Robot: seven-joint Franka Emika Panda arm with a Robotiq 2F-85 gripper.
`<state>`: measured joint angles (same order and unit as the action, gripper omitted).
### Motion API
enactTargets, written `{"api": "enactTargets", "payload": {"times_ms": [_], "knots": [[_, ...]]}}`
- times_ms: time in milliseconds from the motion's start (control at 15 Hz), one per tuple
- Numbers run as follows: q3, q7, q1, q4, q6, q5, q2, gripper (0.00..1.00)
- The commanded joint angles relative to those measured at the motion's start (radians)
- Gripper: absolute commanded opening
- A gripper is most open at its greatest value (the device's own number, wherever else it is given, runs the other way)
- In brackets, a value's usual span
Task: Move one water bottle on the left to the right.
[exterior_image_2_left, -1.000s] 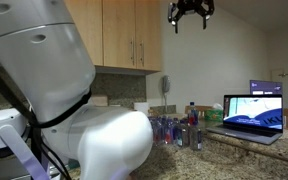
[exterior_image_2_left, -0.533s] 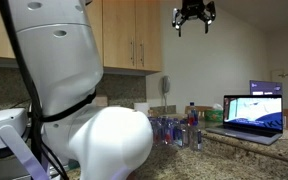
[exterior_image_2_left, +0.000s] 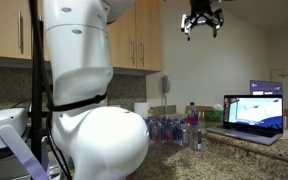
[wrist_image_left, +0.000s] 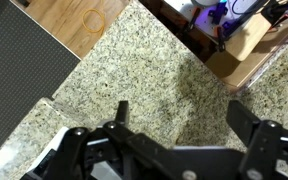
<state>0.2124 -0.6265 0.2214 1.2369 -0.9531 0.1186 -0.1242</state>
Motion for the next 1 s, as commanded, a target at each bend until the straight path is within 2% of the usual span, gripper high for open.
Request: {"api": "enactTargets", "payload": {"times_ms": [0, 200, 333, 400, 667, 867, 933], "knots": [[-0.066, -0.149, -0.096, -0.235, 0.134, -0.024, 0.251, 1.0], [-0.151, -0.254, -0.139, -0.347, 0.117, -0.034, 0.427, 1.0], [-0.219, -0.285, -0.128, -0.404, 0.093, -0.007, 0.53, 1.0], [-0.197, -0.304, -0.075, -0.402, 0.069, 0.017, 0.551, 1.0], [-0.233, -0.361, 0.01, -0.413, -0.078, 0.138, 0.615, 1.0], [-0.232, -0.328, 0.042, -0.405, -0.267, 0.166, 0.629, 1.0], [-0.222, -0.306, 0.044, -0.418, -0.282, 0.166, 0.631, 1.0]]}}
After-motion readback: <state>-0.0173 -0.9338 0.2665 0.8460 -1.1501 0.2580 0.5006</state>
